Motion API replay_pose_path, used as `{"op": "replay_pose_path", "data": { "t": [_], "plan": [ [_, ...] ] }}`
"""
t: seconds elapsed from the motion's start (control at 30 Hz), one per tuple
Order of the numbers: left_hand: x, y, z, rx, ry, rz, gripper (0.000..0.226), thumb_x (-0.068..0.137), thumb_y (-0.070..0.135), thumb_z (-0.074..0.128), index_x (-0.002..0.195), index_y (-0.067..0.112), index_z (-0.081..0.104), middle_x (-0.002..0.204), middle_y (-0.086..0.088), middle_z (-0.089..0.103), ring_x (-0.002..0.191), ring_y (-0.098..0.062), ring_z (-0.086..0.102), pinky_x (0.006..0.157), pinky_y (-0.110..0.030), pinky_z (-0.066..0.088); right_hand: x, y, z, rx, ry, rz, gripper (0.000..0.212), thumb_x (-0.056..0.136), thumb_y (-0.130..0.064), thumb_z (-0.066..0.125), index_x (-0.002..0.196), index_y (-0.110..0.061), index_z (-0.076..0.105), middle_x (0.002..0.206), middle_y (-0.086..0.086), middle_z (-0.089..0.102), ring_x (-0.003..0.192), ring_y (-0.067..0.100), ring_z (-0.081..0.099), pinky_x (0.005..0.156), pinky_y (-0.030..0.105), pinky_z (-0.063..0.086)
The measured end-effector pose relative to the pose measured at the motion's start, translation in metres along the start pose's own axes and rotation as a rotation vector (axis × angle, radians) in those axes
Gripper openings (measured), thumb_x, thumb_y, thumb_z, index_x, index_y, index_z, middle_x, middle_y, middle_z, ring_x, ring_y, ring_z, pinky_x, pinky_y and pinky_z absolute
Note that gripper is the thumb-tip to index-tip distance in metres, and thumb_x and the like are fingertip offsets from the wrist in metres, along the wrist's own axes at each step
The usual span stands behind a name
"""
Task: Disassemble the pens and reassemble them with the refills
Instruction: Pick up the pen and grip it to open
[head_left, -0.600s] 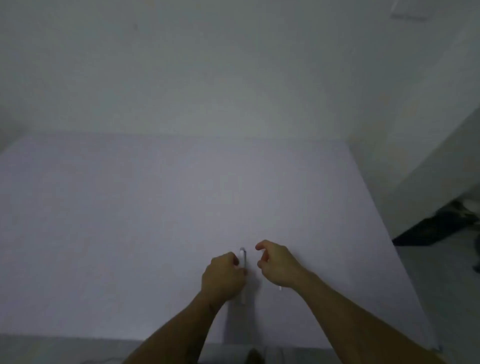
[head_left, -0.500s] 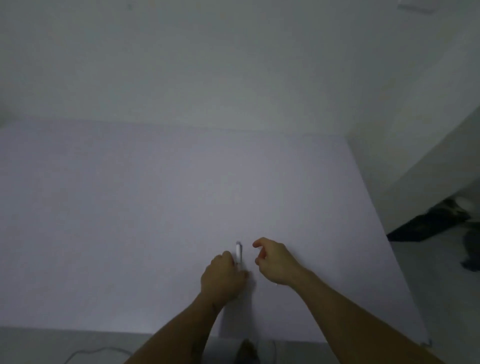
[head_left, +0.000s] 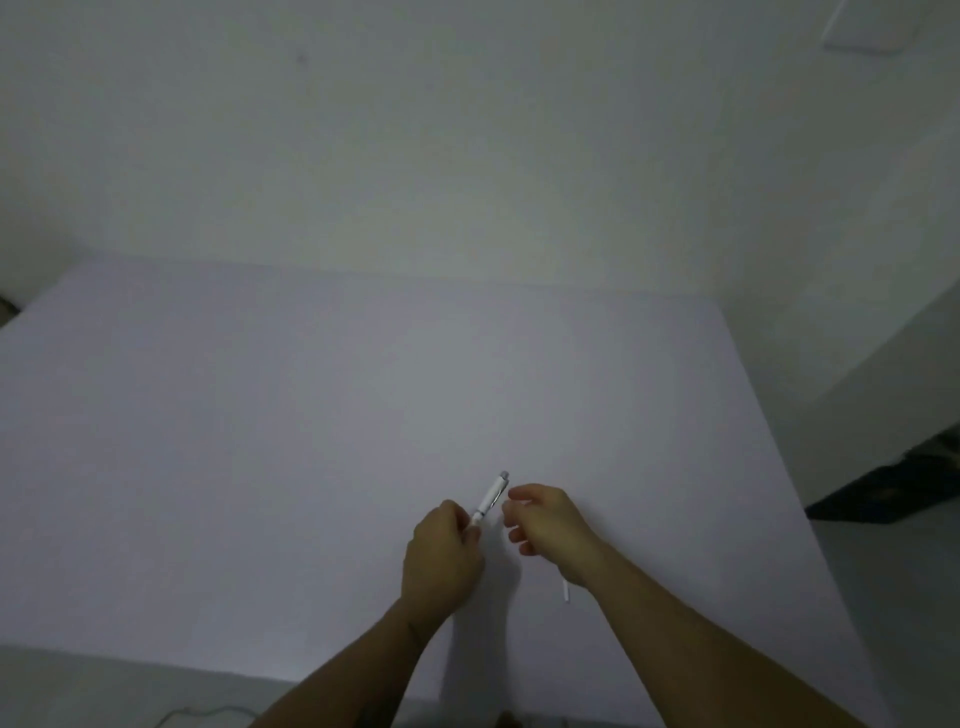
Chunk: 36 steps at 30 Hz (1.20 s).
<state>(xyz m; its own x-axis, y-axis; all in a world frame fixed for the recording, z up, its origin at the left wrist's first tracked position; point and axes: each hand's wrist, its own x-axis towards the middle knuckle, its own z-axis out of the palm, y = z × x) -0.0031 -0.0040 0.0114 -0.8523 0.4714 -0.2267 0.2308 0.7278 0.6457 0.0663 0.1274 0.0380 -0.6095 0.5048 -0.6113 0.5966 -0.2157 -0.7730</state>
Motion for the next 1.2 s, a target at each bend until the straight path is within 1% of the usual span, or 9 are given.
{"op": "replay_pose_path", "data": {
  "t": [0.13,0.43,0.53,0.73,0.77,0.87,0.93,1.03,1.2],
  "plan": [
    [0.000,0.011,-0.020,-0.008,0.048,0.071,0.013,0.088,0.023,0.064,0.079,0.025,0.054,0.072,0.010,0.057,0.063,-0.007,0.054,0.053,-0.017,0.037,0.006,-0.019,0.011,0.165,0.006,-0.055,0.015,0.089,-0.022,0.063,0.088,-0.009,0.071,0.077,0.006,0.068,0.061,0.015,0.058,0.053,0.026,0.049],
    [0.005,0.027,-0.045,0.044,0.105,0.130,0.010,0.093,0.018,0.060,0.083,0.022,0.058,0.077,0.006,0.059,0.065,-0.008,0.055,0.056,-0.016,0.038,0.020,-0.050,0.016,0.195,0.040,-0.134,0.015,0.087,-0.011,0.062,0.079,-0.004,0.073,0.065,0.006,0.066,0.055,0.015,0.056,0.052,0.026,0.048],
    [0.001,0.010,-0.050,0.086,0.086,0.095,0.009,0.093,0.018,0.059,0.085,0.020,0.062,0.081,0.004,0.063,0.068,-0.009,0.058,0.057,-0.020,0.044,0.028,-0.058,-0.005,0.291,0.146,-0.152,0.017,0.086,-0.003,0.059,0.074,0.001,0.071,0.064,0.010,0.070,0.049,0.015,0.052,0.046,0.023,0.046],
    [0.002,-0.010,-0.061,0.059,0.155,0.038,0.013,0.092,0.019,0.056,0.080,0.020,0.060,0.072,0.005,0.062,0.064,-0.012,0.057,0.057,-0.030,0.046,0.035,-0.051,-0.035,-0.131,-0.006,-0.178,0.010,0.082,-0.003,0.064,0.073,-0.003,0.070,0.063,0.014,0.069,0.052,0.021,0.056,0.056,0.032,0.048],
    [0.004,-0.006,-0.061,0.051,0.151,0.050,0.012,0.092,0.019,0.056,0.080,0.019,0.060,0.072,0.005,0.062,0.065,-0.013,0.058,0.058,-0.031,0.047,0.034,-0.042,-0.027,-0.226,-0.003,-0.185,0.004,0.080,-0.005,0.067,0.078,-0.007,0.070,0.067,0.014,0.068,0.053,0.023,0.058,0.055,0.031,0.049],
    [0.004,0.003,-0.056,0.027,0.141,0.065,0.012,0.092,0.019,0.056,0.083,0.017,0.063,0.071,0.005,0.062,0.063,-0.013,0.058,0.057,-0.029,0.046,0.029,-0.011,-0.006,-0.481,0.040,-0.212,0.019,0.075,-0.015,0.072,0.090,-0.016,0.060,0.089,0.013,0.067,0.065,0.024,0.063,0.052,0.023,0.046],
    [0.002,0.008,-0.051,-0.015,0.135,0.030,0.011,0.092,0.018,0.056,0.085,0.017,0.064,0.070,0.007,0.061,0.062,-0.009,0.058,0.054,-0.023,0.043,0.025,0.006,0.004,-0.628,0.043,-0.240,0.019,0.075,-0.020,0.069,0.090,-0.018,0.058,0.099,0.013,0.065,0.080,0.027,0.065,0.063,0.025,0.049],
    [-0.001,0.012,-0.045,-0.063,0.124,0.002,0.010,0.091,0.017,0.057,0.085,0.018,0.063,0.067,0.012,0.059,0.062,-0.004,0.057,0.052,-0.017,0.039,0.024,0.022,0.014,-0.730,0.079,-0.249,0.017,0.079,-0.022,0.065,0.094,-0.017,0.060,0.104,0.009,0.065,0.089,0.029,0.064,0.071,0.028,0.048],
    [-0.004,0.006,-0.044,-0.075,0.074,-0.015,0.007,0.091,0.016,0.058,0.088,0.017,0.065,0.070,0.010,0.060,0.066,-0.010,0.061,0.060,-0.024,0.048,0.028,0.033,0.018,-0.760,0.185,-0.293,0.019,0.080,-0.020,0.063,0.095,-0.010,0.063,0.104,0.011,0.068,0.095,0.030,0.063,0.076,0.031,0.049]
  ]
}}
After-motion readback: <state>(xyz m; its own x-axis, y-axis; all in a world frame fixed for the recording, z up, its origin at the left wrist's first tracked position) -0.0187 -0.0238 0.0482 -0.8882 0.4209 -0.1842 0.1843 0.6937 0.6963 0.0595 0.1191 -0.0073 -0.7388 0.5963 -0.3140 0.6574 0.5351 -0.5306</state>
